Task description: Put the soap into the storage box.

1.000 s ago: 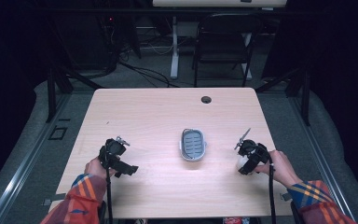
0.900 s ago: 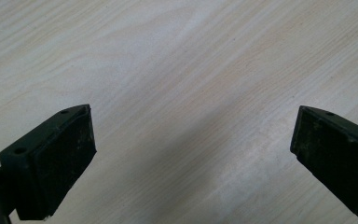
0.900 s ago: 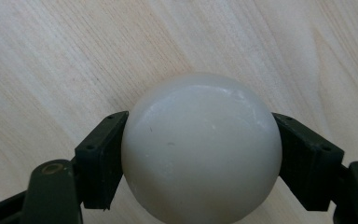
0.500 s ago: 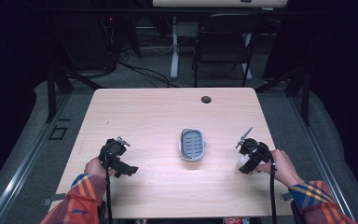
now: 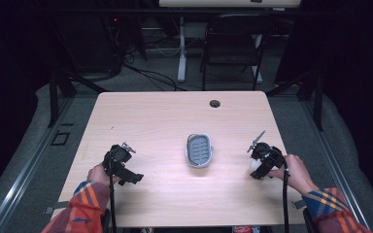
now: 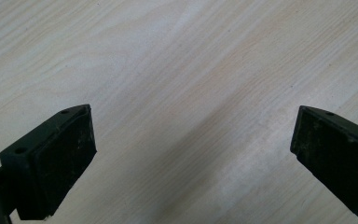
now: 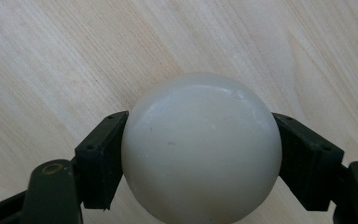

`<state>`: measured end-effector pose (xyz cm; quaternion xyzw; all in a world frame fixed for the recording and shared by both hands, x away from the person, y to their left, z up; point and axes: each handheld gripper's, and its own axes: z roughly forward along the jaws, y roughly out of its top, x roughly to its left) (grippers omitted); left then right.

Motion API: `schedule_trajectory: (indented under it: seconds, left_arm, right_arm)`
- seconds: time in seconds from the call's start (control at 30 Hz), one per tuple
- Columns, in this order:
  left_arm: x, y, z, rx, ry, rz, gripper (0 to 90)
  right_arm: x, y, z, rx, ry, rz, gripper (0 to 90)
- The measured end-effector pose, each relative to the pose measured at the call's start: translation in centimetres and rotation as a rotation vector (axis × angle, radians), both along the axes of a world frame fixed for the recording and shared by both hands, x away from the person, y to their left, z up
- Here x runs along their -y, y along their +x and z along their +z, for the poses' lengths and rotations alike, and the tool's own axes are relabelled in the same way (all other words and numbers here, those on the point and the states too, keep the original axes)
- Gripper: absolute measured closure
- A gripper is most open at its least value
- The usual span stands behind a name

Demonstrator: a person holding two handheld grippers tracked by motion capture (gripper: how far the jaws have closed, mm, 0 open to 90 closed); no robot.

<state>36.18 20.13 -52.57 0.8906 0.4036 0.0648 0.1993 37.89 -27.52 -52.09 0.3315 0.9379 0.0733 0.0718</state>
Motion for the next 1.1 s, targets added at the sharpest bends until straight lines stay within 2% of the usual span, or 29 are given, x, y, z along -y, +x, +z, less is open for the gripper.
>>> schedule_trajectory:
  seconds: [0.13,0.2,0.3,0.4,0.43,0.47,0.53,0.57,0.87,0.9,0.97,1.03,1.07,1.1]
  left_arm:
    - [0.0,0.0,0.0,-0.001,-0.002,0.002,0.0]
    - [0.0,0.0,-0.1,0.001,-0.001,0.000,0.0]
    - [0.1,0.0,-0.1,-0.002,0.003,-0.003,0.0]
    - [0.1,0.0,0.0,0.000,0.003,-0.004,0.0]
    - [0.1,0.0,-0.1,0.000,0.001,-0.004,0.0]
    - [0.0,0.0,-0.1,-0.001,0.001,-0.004,0.0]
    - [0.0,0.0,-0.1,-0.001,0.001,-0.005,0.0]
    - [0.1,0.0,-0.1,-0.001,0.000,-0.005,0.0]
    - [0.1,0.0,-0.2,-0.015,-0.001,-0.013,0.0]
    - [0.2,0.0,-0.2,-0.018,0.000,-0.015,0.0]
    - [0.2,0.0,-0.2,-0.021,0.001,-0.022,0.0]
    - [0.3,0.0,-0.2,-0.024,0.005,-0.028,0.0]
    - [0.3,0.0,-0.2,-0.024,0.006,-0.029,0.0]
    - [0.3,0.0,-0.2,-0.024,0.005,-0.029,0.0]
  right_arm:
    - [-0.2,0.1,0.2,-0.001,0.005,0.008,24.0]
    - [-0.3,0.0,0.2,0.006,0.024,-0.001,24.0]
    - [-0.4,0.2,0.5,0.008,0.013,0.011,24.0]
    - [-0.6,0.2,0.6,0.020,0.027,0.004,24.0]
    - [-0.6,0.3,0.8,0.021,-0.007,0.019,24.0]
    - [-0.7,0.3,1.0,0.021,0.013,0.020,24.0]
    - [-0.8,0.2,1.0,0.025,0.011,0.020,24.0]
    - [-0.8,0.3,1.1,0.031,-0.006,0.025,24.0]
    - [-1.6,0.6,1.1,0.047,0.015,0.027,24.0]
    - [-1.8,0.7,1.2,0.046,-0.011,0.041,24.0]
    - [-2.0,0.8,1.2,0.046,0.003,0.037,24.0]
    - [-2.3,1.0,1.5,0.066,-0.028,0.055,24.0]
    - [-2.4,1.0,1.4,0.068,-0.008,0.052,24.0]
    - [-2.6,1.2,1.6,0.070,-0.009,0.055,24.0]
